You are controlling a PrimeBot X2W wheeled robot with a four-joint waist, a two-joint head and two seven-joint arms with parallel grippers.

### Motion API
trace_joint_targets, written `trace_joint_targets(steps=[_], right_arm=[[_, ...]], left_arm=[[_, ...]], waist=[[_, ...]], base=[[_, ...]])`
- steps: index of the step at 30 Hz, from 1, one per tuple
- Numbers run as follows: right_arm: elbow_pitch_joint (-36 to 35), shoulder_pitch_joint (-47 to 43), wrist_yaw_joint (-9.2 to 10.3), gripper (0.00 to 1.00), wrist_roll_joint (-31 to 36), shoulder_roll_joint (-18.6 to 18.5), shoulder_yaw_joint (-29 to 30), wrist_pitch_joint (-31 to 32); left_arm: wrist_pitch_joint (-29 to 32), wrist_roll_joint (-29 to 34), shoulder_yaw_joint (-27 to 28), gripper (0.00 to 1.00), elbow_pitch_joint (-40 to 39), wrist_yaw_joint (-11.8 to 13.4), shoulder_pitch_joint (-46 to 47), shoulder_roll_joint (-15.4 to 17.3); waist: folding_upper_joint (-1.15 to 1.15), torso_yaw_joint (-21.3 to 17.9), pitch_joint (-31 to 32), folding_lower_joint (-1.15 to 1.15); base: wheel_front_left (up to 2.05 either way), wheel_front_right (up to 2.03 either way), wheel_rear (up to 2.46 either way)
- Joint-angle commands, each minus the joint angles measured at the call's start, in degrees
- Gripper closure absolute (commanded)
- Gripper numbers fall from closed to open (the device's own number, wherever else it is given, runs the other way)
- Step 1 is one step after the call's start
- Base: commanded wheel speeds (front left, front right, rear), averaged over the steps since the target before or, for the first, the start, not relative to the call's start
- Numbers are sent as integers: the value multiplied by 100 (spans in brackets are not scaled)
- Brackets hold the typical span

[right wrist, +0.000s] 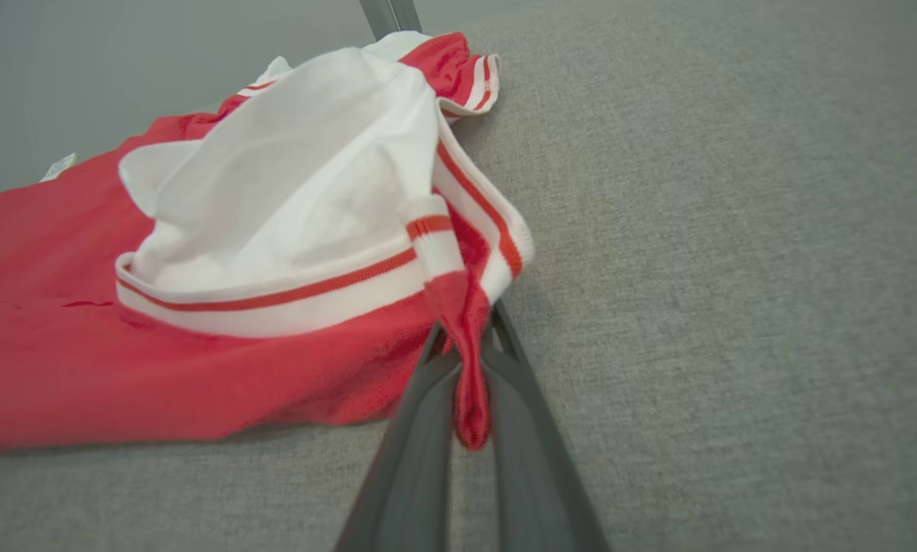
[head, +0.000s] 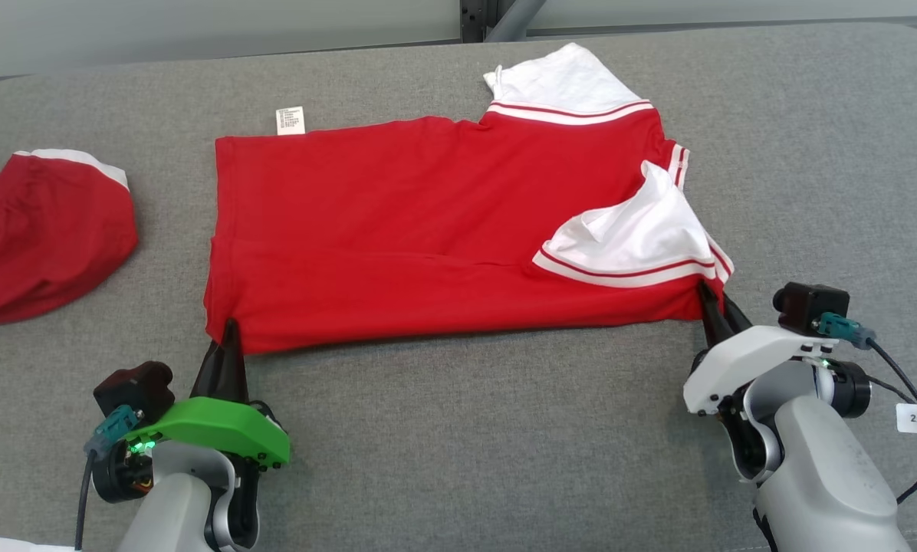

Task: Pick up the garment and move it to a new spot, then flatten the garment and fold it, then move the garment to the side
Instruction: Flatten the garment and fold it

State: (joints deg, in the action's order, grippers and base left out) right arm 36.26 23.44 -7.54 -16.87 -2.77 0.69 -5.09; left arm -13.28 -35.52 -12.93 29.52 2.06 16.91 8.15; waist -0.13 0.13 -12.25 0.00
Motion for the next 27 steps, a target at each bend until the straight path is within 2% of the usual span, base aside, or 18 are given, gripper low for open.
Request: trace_joint_targets(steps=[1,8,15,19,24,26,27], right_arm=[[-95,4,11,100,23,-23,51,-17],[-1208,-694,11,100,109,-27,290,510],[-2628,-1945,11,100,-83,-26,431,1202],[-2990,-2512,11,100,-275,-26,512,1379],[-3043,-2797,11,100,-476,-25,439,1344],[-3000,-2818,11,66,-465,-25,411,1311],[-3000,-2818,11,66,-465,-25,411,1311]], left_arm=[[-39,17,16,100,-66,32,-75,69],[7,-6,-34,100,-630,117,-596,118],[215,-136,-79,100,-1340,304,-1454,143],[338,-258,-43,100,-1585,411,-1863,118],[451,-290,-47,100,-1652,520,-2115,150],[508,-247,-90,100,-1655,560,-2135,172],[508,-247,-90,100,-1655,560,-2135,172]], waist=[[13,2,34,0],[13,-30,180,0],[13,-108,243,0],[13,-146,275,0],[13,-191,307,0],[13,-198,301,0],[13,-198,301,0]], base=[[0,0,0],[0,0,0],[0,0,0],[0,0,0],[0,0,0],[0,0,0],[0,0,0]])
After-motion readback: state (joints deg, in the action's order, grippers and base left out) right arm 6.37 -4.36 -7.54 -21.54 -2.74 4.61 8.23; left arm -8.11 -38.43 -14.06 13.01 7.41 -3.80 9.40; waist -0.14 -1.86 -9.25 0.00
